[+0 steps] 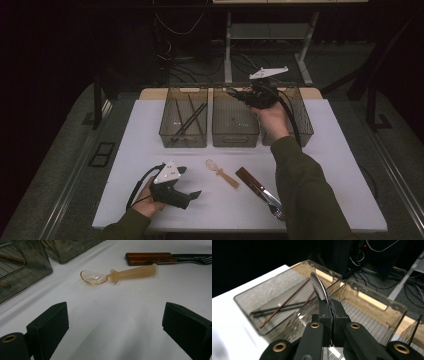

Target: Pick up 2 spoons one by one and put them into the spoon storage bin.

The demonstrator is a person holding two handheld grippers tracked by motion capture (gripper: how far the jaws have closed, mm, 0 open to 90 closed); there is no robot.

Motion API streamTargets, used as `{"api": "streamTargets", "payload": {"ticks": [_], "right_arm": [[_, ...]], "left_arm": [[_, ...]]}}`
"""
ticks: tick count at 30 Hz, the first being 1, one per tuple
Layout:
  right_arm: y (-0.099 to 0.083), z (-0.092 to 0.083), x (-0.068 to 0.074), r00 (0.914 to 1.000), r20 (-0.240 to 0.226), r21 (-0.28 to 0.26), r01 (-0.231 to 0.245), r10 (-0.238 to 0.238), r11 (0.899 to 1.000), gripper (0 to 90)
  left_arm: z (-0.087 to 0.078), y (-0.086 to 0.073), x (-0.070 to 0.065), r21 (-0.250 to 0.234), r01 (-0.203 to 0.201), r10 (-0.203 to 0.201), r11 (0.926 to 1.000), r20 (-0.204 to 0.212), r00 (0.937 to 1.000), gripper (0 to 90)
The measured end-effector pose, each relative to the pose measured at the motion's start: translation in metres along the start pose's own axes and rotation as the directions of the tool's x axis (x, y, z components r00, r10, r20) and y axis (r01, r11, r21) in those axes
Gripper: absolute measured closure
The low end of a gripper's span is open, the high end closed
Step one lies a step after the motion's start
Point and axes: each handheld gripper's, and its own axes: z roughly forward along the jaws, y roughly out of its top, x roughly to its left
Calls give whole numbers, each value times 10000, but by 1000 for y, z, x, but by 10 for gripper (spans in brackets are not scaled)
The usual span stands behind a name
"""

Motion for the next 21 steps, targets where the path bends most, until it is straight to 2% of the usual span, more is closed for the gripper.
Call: {"api": "streamTargets", "payload": {"ticks": [2,7,10,19,21], "right_arm": [[4,4,-1,9998,-47,-109,-191,190,9998,885],[6,18,-2,9989,173,-165,-423,426,9990,885],[5,26,-4,9989,269,-57,-390,391,9992,885],[-5,47,-15,9957,381,105,-854,849,9963,885],[-7,51,-17,9960,414,192,-806,797,9966,885]], "left_arm": [[0,0,-1,-40,60,-60,10000,-12,10000,59],[0,0,0,-59,149,-149,9999,24,9999,59],[-1,0,-1,-115,147,-147,9998,47,9999,59],[-1,0,0,-43,71,-70,10000,72,9999,59],[-1,0,0,-42,40,-40,10000,91,10000,59]]}}
